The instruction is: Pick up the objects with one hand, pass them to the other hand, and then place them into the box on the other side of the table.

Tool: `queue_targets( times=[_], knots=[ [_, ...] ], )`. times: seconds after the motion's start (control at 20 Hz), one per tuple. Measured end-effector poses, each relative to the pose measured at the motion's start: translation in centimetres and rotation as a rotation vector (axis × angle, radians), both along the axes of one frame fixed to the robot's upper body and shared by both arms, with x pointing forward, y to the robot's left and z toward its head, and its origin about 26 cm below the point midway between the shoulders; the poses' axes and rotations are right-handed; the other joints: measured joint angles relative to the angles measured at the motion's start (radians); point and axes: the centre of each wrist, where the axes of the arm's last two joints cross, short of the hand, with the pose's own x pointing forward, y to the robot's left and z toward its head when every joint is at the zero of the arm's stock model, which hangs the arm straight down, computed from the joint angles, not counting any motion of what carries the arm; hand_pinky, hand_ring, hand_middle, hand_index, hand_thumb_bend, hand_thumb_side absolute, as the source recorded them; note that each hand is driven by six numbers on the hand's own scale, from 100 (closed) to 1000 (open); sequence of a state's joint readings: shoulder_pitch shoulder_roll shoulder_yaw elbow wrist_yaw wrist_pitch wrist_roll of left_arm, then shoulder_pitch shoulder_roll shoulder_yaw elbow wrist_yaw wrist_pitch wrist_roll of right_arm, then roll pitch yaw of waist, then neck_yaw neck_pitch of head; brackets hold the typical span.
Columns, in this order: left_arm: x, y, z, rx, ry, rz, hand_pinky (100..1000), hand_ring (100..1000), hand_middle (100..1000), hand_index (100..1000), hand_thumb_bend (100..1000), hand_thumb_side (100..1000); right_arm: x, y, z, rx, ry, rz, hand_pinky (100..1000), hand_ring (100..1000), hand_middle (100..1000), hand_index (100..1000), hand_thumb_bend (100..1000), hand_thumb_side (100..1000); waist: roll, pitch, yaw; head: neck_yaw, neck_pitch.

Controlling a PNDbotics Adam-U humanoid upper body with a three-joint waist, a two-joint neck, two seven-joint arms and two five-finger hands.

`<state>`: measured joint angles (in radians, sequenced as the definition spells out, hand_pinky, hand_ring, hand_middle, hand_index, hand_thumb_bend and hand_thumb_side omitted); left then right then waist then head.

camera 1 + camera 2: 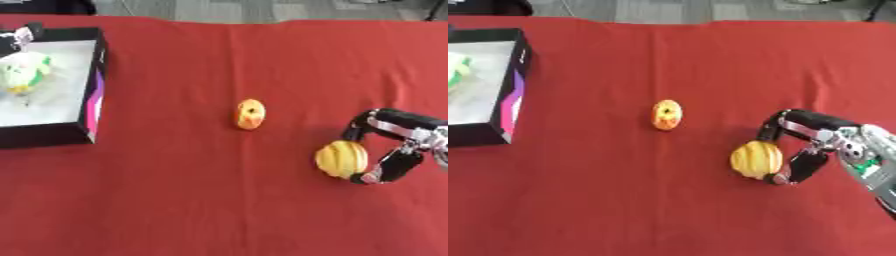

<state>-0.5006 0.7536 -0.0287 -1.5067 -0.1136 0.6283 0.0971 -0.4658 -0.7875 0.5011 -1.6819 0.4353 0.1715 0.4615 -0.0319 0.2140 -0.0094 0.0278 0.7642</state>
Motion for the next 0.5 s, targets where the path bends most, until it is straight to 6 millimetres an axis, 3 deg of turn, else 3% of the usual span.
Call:
queue_targets(
  times=[0.5],
  knots=[
    [0.04, -0.14, -0.16, -0.010, -0.002, 0.000, 777, 853, 735, 755, 593, 566, -0.05, -0.07, -0.15, 0.065, -0.026, -0.053, 795, 653, 535, 591, 385, 100, 0.000, 0.000, 0.001, 0.001, 0.000]
  ],
)
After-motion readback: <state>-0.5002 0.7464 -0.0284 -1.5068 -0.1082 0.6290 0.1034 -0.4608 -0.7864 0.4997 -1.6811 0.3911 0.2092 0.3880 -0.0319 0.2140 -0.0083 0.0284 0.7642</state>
